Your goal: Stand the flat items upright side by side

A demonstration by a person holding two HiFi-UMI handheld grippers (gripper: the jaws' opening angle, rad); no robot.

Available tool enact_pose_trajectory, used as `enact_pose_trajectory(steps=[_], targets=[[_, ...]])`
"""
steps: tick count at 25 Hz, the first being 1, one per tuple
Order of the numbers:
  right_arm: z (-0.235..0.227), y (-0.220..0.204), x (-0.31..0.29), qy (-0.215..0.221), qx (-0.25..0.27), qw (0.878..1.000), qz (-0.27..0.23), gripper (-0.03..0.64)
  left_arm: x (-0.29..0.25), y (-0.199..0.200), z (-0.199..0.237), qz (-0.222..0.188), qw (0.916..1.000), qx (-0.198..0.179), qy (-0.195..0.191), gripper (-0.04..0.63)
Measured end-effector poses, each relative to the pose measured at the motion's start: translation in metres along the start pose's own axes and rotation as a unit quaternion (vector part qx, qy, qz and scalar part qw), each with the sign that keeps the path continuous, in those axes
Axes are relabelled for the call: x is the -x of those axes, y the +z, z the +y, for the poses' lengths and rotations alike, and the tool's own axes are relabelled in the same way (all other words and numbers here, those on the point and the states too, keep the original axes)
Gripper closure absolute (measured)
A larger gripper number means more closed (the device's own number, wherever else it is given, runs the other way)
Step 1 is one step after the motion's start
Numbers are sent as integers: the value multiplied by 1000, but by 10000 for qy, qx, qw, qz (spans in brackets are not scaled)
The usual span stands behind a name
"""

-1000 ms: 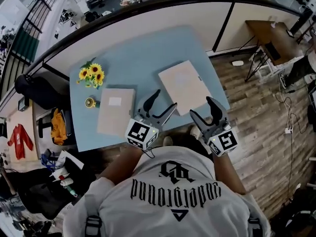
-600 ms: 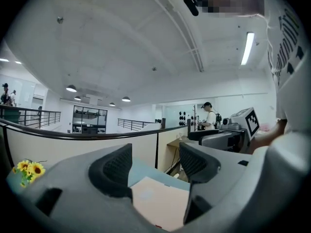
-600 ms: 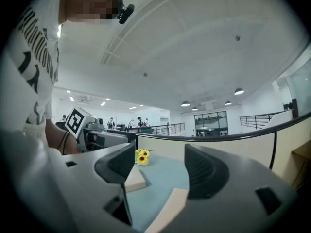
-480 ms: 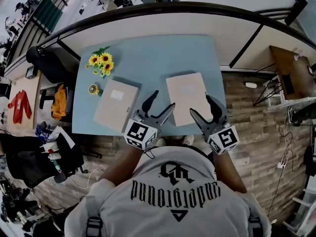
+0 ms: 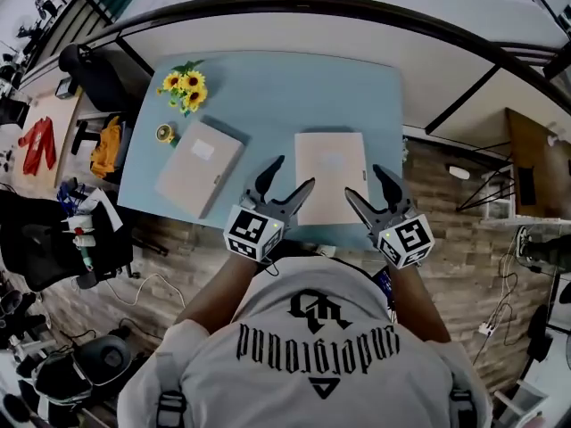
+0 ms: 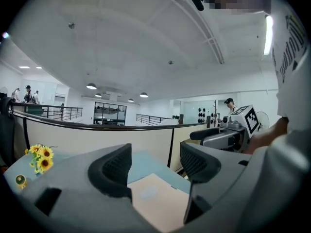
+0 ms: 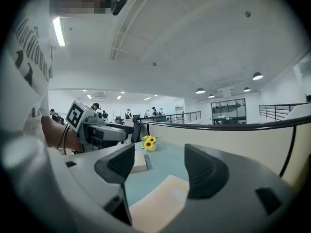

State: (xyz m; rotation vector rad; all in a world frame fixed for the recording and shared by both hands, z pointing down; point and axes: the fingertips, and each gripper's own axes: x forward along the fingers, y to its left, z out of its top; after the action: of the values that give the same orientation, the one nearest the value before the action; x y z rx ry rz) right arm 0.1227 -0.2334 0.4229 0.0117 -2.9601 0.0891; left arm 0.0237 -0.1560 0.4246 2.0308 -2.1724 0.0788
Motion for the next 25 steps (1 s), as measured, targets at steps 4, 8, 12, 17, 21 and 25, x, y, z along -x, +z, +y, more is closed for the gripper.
enact_pose_trajectory(steps=[4,8,12,17,21,25], targets=[[-15,-25,-5,105,-193,9991,368,298,-9,-24,0,281,9992,231,170,272],[-32,-53,-12,152,-334,9967,727,295,-22,-55,4,636,9964,496,242,270],[-47,-88,-20,160,-565,9916,1148,290,-33,-89,12,1035,9914,748,291,267],[-67,-134,-27,138,-939,9827,1588,285,-46,-130,23,1464,9839,951,377,264],[-80,-176,-35,153,-1129,9730,2008,285,-53,-167,30,1811,9754,1178,438,261],[-90,-219,-42,147,-1258,9614,2444,281,-59,-206,35,2154,9651,1410,479,261]])
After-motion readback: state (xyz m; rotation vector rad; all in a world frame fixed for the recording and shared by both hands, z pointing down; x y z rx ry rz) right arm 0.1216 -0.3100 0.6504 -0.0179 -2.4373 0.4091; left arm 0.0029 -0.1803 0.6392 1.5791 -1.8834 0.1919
